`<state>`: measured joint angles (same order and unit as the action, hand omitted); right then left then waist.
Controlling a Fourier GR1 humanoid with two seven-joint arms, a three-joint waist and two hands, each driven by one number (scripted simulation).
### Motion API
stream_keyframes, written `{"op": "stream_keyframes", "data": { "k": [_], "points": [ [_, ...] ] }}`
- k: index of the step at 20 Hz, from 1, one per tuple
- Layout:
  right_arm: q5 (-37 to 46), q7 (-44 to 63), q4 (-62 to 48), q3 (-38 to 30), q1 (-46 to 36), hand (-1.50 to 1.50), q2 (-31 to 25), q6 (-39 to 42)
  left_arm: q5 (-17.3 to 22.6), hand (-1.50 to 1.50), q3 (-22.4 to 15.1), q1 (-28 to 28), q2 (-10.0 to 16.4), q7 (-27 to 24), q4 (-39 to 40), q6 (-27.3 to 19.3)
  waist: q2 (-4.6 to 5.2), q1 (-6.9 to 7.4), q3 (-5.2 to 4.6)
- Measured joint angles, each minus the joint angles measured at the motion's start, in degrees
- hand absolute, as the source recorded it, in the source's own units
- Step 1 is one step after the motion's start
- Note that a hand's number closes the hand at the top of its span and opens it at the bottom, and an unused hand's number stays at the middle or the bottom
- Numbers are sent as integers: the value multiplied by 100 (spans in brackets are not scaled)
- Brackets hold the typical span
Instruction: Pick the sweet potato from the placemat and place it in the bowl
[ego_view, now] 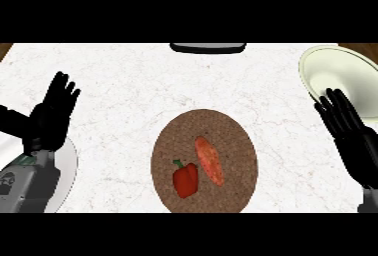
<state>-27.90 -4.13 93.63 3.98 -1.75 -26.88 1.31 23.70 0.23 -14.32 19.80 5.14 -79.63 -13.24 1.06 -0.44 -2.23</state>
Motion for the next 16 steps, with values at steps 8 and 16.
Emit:
{"op": "stream_keyframes", "data": {
  "k": [8,16],
  "points": [
    [1212,-10,468,527,-1340,-150,-887,631,-739,0,-302,-78,460,-203,54,40,-126,247,121],
    [3418,658,1341,1486,-336,-150,-979,-486,-1136,0,-414,337,628,-151,-294,-50,-141,41,205]
  ]
}}
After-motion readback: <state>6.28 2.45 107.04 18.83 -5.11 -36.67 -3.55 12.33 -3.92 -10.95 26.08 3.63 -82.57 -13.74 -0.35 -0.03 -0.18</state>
